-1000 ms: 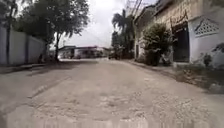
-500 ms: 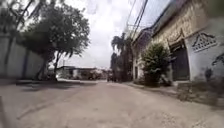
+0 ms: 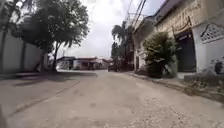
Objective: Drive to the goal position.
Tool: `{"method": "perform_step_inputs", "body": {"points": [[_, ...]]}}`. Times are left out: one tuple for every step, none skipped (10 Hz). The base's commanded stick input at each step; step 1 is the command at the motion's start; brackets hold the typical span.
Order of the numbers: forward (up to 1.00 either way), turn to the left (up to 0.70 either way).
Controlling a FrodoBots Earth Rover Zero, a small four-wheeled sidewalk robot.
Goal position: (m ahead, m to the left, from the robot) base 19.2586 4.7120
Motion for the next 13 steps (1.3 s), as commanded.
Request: {"method": "perform_step_inputs", "body": {"points": [[0.5,0.01],[0.5,0.01],[0.5,0.01],[0.5,0.01],[0.5,0.01],[0.5,0.01],[0.5,0.01],[0.5,0.01],[0.5,0.01],[0.5,0.01],[0.5,0.01],[0.5,0.01],[0.5,0.01]]}}
